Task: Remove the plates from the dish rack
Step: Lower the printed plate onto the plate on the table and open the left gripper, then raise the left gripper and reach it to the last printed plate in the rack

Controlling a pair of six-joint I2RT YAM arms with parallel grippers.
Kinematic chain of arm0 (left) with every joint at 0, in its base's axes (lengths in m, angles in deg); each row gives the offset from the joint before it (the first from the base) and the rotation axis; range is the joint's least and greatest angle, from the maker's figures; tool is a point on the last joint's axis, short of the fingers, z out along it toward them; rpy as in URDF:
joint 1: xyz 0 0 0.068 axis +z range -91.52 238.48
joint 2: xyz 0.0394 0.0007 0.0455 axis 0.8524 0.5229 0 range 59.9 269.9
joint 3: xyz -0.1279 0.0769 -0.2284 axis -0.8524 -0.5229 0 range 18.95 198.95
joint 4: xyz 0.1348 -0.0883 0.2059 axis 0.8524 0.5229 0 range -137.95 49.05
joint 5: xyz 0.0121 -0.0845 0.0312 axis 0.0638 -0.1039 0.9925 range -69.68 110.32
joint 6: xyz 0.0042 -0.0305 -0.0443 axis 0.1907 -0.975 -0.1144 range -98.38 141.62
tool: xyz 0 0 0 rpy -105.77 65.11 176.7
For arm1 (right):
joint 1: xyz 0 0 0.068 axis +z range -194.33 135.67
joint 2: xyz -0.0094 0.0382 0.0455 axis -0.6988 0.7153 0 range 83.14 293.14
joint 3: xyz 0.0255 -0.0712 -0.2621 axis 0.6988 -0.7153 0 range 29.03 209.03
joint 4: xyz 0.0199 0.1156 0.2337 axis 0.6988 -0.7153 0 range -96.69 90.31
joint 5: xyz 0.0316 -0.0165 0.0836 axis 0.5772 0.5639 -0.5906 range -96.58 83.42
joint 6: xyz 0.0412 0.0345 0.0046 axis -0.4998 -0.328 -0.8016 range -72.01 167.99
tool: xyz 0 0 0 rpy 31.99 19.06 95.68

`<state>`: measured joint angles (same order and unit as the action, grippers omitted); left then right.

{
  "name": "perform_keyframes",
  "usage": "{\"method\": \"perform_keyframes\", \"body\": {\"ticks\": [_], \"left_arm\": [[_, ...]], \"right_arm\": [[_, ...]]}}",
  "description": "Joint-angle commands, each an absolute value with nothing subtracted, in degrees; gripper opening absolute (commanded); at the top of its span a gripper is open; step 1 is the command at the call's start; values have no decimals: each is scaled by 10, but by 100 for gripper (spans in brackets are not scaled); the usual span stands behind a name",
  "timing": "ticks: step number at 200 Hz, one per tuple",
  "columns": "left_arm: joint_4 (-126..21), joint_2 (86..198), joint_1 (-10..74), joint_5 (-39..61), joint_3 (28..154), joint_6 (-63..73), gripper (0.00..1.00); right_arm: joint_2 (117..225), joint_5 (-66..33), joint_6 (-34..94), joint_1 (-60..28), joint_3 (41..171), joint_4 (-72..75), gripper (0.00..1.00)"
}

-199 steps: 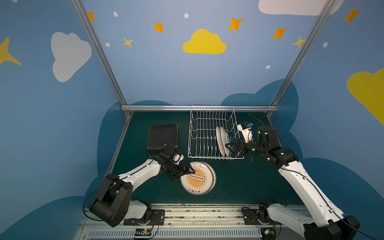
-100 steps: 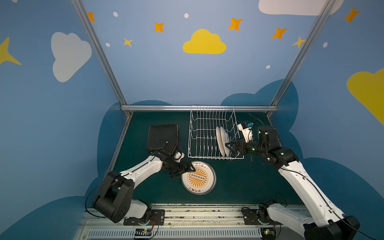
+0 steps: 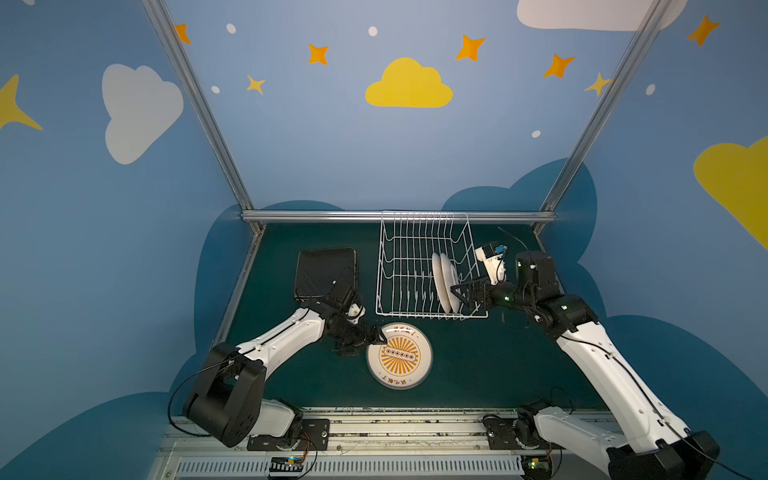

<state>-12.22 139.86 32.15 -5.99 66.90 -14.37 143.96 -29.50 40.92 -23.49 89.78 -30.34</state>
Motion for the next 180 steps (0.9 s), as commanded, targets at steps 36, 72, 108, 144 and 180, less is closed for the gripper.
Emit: {"method": "perform_keyframes", "body": {"ticks": [36, 72, 108, 144, 180], "left_arm": [[-47, 1327, 324, -5, 741, -116, 99], [-26, 1305, 324, 9, 816, -96, 99], [-15, 1332, 322, 8, 904, -81, 99], [-54, 1382, 313, 1, 961, -94, 97], [-115, 1457, 294, -7, 1003, -117, 91]], "right_arm": [[1416, -276, 412, -232, 894, -288, 89], [1408, -271, 413, -233, 889, -283, 89], [1403, -265, 413, -233, 885, -284, 89], [1393, -235, 410, -234, 873, -284, 89], [1362, -195, 406, -238, 852, -277, 89]]}}
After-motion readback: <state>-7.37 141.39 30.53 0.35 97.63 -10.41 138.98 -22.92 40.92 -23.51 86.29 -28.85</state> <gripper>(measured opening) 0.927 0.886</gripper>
